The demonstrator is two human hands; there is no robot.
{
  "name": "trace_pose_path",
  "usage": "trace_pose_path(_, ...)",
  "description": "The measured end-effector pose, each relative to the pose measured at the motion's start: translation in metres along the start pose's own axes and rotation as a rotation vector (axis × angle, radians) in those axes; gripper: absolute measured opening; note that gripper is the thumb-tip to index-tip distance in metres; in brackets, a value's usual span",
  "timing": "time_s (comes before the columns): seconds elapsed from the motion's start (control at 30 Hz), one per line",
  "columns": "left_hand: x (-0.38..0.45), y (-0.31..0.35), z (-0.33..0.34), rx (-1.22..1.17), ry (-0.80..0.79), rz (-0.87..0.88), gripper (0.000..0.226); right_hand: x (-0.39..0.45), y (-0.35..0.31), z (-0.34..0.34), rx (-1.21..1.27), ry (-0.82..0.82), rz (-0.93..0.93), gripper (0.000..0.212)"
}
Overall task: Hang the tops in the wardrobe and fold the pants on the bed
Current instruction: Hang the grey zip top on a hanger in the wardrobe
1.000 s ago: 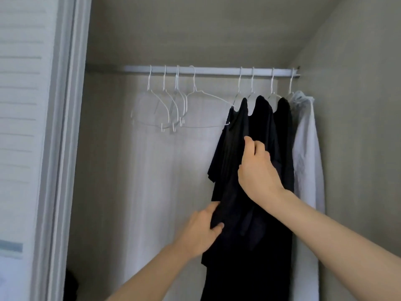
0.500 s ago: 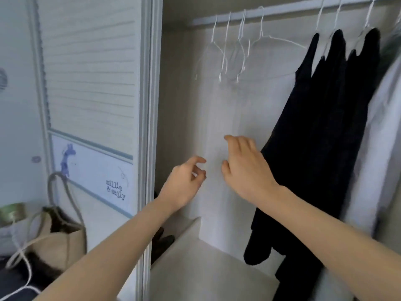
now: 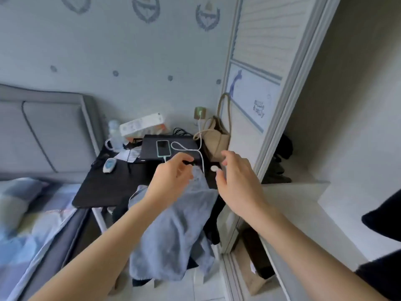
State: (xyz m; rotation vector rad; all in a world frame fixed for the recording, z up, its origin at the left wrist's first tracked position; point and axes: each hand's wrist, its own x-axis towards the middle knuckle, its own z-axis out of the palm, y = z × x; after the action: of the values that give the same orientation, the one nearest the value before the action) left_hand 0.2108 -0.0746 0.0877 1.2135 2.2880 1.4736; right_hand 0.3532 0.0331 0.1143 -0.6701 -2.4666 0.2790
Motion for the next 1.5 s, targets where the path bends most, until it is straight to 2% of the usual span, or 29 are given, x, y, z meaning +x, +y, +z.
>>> trace_pose_path(0.17,-0.162,-0.091,-0.072,0.052,0.236,-0.388,0.016,-0.072,-0.092,0.088,0.236,-0.284,-0.139,0.040)
trace_pose_path(0.27,-0.271,-0.141,-0.105,0.046,0.397,-0.641,0.023,-0.121,-0.153,0.127,0.353,-0.455,-0.177,0.034)
trace_pose_path(0.4,-0.401,-0.173,-0.134,-0.011,0.654,-0.875,0.020,-0.189,-0.226,0.173,0.414,-0.683,-0.270,0.033)
trace_pose_path(0.57,-0.542,-0.180,-0.158,-0.054,0.893,-1.084,0.016,-0.279,-0.314,0.207,0.409,-0.955,-0.388,0.034)
trace_pose_path(0.9,-0.825,-0.193,-0.235,-0.153,1.164,-1.401,0.010,-0.486,-0.490,0.234,0.286,-1.291,-0.543,0.030)
trace_pose_path(1.03,-0.884,-0.204,-0.273,-0.174,1.171,-1.475,0.013,-0.532,-0.543,0.244,0.267,-1.373,-0.556,0.029)
trace_pose_path(1.2,-0.907,-0.246,-0.326,-0.160,1.061,-1.512,0.014,-0.550,-0.603,0.279,0.253,-1.421,-0.559,0.030)
trace_pose_path(1.33,-0.902,-0.301,-0.368,-0.259,1.065,-1.479,0.010,-0.539,-0.652,0.338,0.218,-1.426,-0.564,0.029)
trace_pose_path(1.5,-0.892,-0.403,-0.419,-0.426,1.127,-1.529,0.012,-0.518,-0.732,0.454,0.149,-1.416,-0.561,0.025)
